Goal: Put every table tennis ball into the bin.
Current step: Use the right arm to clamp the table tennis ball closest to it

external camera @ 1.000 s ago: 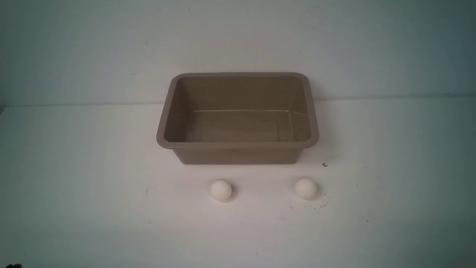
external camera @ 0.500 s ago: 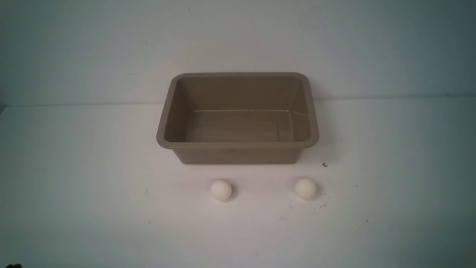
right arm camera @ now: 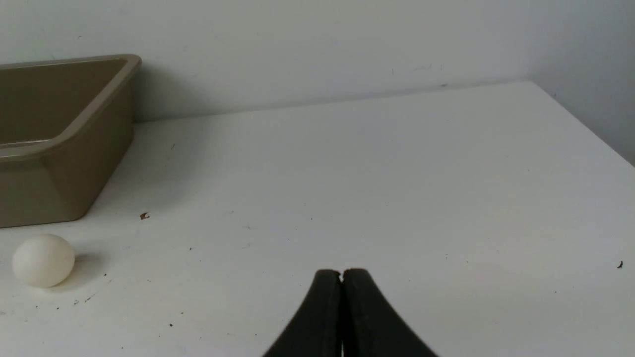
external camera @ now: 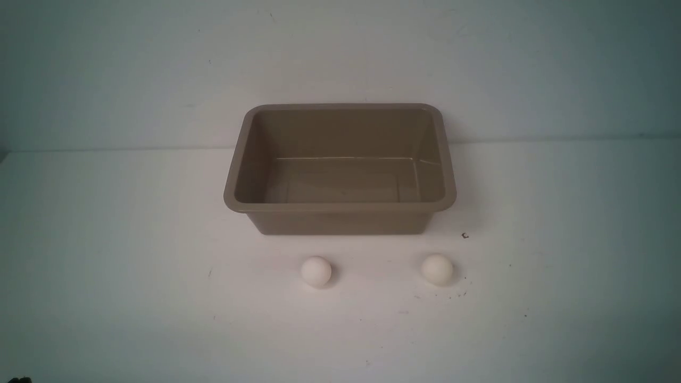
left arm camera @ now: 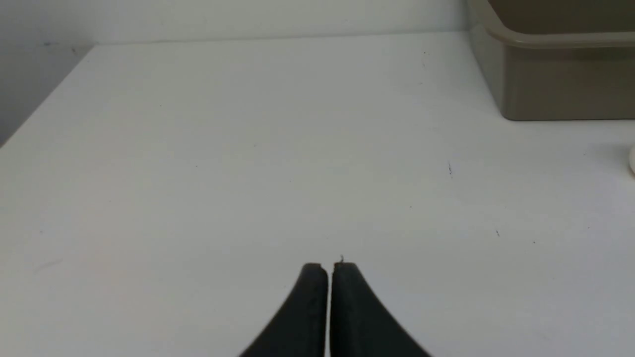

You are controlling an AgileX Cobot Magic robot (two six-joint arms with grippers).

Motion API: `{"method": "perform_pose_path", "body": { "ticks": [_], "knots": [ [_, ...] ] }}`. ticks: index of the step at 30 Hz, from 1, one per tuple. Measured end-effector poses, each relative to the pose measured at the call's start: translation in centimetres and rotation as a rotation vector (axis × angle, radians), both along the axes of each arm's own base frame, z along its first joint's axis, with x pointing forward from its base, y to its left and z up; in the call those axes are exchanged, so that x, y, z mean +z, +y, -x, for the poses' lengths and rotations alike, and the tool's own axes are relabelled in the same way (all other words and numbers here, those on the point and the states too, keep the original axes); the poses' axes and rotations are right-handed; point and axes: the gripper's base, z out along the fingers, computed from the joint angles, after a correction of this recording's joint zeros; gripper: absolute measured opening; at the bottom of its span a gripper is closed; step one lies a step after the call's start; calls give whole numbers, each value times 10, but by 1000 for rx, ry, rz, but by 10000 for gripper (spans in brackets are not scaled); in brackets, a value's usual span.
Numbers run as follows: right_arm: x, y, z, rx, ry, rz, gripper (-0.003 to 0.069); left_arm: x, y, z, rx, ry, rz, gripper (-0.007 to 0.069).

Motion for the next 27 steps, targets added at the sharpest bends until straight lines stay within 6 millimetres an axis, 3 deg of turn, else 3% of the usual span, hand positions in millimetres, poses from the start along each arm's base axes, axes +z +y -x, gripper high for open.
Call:
{"method": "perform_pose_path", "body": {
  "ticks": [17, 24, 27],
  "knots": [
    [0, 3, 0, 8, -8, -104, -18, 0, -1, 0, -1, -2, 24, -4],
    [2, 7, -1, 16, -49, -303, -18, 2, -10, 0, -11, -15, 325, -4],
    [10, 5, -2, -3, -143, -413, -18, 4, -14, -1, -20, -27, 481, -4]
  ]
}}
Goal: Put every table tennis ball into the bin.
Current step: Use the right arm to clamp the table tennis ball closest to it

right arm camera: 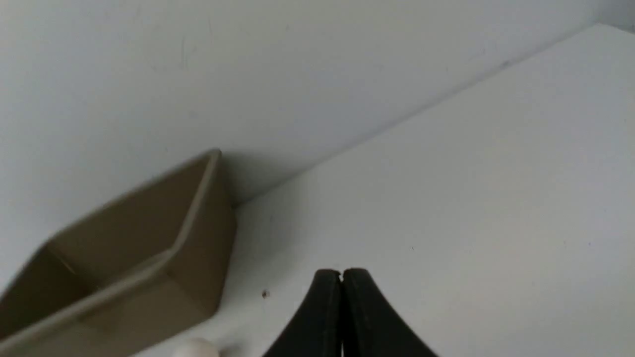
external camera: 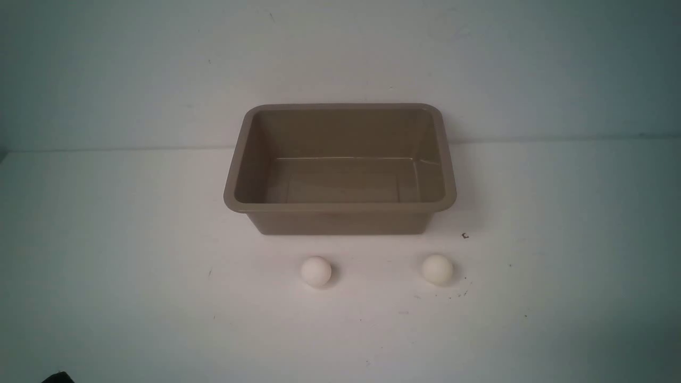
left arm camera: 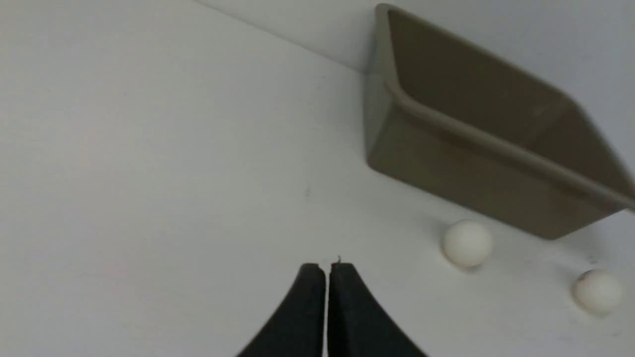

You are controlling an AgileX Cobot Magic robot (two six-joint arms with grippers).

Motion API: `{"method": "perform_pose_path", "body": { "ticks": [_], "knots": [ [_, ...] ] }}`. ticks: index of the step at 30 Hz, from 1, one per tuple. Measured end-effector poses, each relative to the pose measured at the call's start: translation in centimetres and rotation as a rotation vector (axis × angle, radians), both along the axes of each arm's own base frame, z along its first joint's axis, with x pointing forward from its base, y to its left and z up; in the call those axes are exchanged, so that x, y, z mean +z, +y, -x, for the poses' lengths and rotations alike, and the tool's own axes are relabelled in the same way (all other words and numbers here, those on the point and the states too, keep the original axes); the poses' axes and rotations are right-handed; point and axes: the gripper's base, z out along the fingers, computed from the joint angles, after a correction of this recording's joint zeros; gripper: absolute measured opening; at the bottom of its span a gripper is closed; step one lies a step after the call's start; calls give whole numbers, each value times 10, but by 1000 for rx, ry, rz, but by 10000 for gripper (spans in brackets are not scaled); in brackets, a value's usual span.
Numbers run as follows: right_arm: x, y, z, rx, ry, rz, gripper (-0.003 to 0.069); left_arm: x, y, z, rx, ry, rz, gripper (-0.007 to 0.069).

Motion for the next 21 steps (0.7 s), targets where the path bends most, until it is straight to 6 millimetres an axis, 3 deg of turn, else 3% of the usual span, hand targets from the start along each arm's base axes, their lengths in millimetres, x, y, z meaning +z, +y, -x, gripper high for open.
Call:
{"method": "perform_pose_path", "body": {
  "ticks": [15, 21],
  "knots": [
    [22, -14, 2, -151, -238, 26, -18, 18, -9, -1, -3, -85, 638, -4],
    [27, -17, 4, -188, -308, -51, -18, 25, -9, -1, 7, -114, 850, -4]
  ]
}}
